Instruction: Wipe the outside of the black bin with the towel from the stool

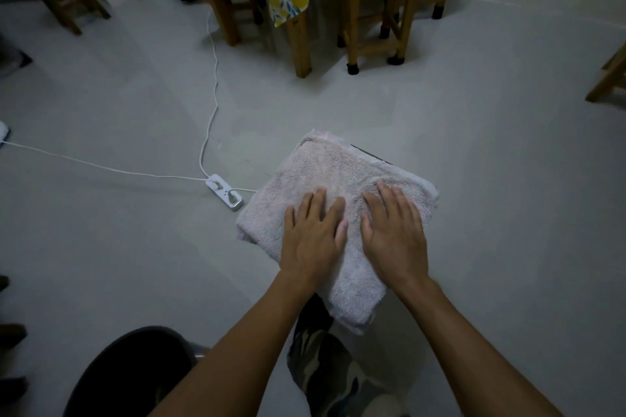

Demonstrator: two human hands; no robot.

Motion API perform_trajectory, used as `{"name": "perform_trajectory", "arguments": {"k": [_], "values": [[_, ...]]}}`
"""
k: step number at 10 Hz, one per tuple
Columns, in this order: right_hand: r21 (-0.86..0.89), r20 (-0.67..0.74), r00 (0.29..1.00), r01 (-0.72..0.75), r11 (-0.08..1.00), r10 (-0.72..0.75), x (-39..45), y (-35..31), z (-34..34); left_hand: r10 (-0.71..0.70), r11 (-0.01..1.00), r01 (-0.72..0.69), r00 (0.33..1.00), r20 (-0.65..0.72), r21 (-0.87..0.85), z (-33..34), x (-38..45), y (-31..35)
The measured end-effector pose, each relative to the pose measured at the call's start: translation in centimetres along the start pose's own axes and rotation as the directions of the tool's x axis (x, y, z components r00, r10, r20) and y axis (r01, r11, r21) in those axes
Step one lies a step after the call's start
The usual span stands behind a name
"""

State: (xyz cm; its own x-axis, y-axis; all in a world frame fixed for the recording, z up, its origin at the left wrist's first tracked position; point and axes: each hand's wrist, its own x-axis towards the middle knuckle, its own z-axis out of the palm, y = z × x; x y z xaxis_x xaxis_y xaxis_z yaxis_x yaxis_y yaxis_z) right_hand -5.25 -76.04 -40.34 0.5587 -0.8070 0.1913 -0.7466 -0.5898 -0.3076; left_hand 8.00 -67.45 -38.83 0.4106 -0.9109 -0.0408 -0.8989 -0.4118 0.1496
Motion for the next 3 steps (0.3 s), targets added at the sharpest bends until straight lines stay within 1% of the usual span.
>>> {"name": "perform_trajectory", "arguments": {"k": [1, 2, 3], "values": [[-0.040, 0.124, 0.992, -0.010, 0.999, 0.015, -0.4, -0.7, -1.0, -0.007, 0.999, 0.004, 0.999, 0.053, 0.052, -1.1, -2.9, -0.5], [-0.049, 0.236, 0.972, 0.022, 0.999, -0.010, -2.1, -2.3, -2.9, -0.032, 0.996, 0.027, 0.998, 0.056, 0.082, -2.6, -6.0, -1.1], [-0.034, 0.351, 0.931, 0.118, 0.992, -0.099, -5.2, -4.2, -5.0, -0.117, 0.992, 0.114, 0.992, 0.048, 0.061, -4.3, -9.5, -1.3]]}}
